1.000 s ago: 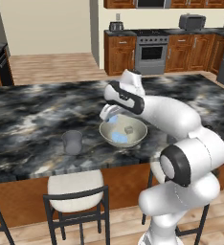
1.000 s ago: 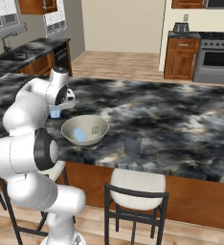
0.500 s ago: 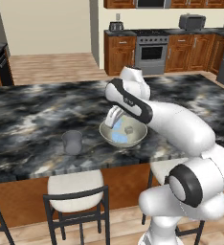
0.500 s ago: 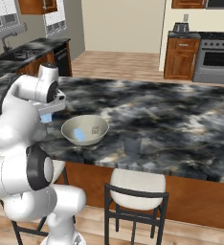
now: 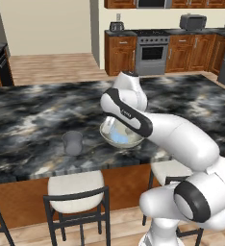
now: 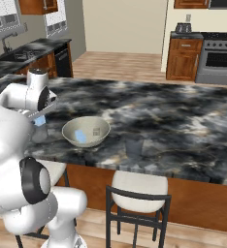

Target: There are four ice cubes in the ice bowl. Place two ice cubes in each glass of water.

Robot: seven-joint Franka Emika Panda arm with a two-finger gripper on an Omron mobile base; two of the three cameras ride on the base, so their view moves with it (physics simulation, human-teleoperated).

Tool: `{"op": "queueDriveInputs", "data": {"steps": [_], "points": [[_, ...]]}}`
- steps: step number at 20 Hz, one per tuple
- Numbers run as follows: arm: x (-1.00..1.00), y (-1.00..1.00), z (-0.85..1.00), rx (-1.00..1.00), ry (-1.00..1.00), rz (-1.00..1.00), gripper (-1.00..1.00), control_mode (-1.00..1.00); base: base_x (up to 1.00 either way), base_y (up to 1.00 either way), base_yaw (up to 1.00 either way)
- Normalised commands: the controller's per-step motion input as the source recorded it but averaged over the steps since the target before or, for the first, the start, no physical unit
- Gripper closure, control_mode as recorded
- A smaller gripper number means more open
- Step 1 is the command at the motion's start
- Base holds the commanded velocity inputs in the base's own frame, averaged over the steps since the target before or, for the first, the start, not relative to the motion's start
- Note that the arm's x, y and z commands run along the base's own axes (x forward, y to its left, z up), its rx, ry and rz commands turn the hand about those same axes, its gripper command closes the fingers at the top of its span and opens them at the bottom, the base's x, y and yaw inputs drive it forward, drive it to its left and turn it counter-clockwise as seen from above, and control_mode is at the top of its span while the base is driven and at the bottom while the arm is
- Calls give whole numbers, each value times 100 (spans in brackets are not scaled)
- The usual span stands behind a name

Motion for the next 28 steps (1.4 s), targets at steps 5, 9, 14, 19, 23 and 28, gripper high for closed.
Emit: {"op": "queueDriveInputs", "data": {"steps": [5, 9, 14, 19, 23, 28], "points": [[1, 25, 0, 2, -1, 10, 100, -100, 0, 0, 0], [18, 23, 0, 6, 0, 3, 100, -100, 0, 0, 0], [30, 26, 0, 2, 0, 0, 100, -100, 0, 0, 0], [38, 32, 0, 0, 1, 0, 100, -100, 0, 0, 0], [38, 25, 0, 0, 6, 0, 100, -100, 0, 0, 0], [29, 14, -16, 0, 8, 1, 100, -100, 0, 0, 0]]}}
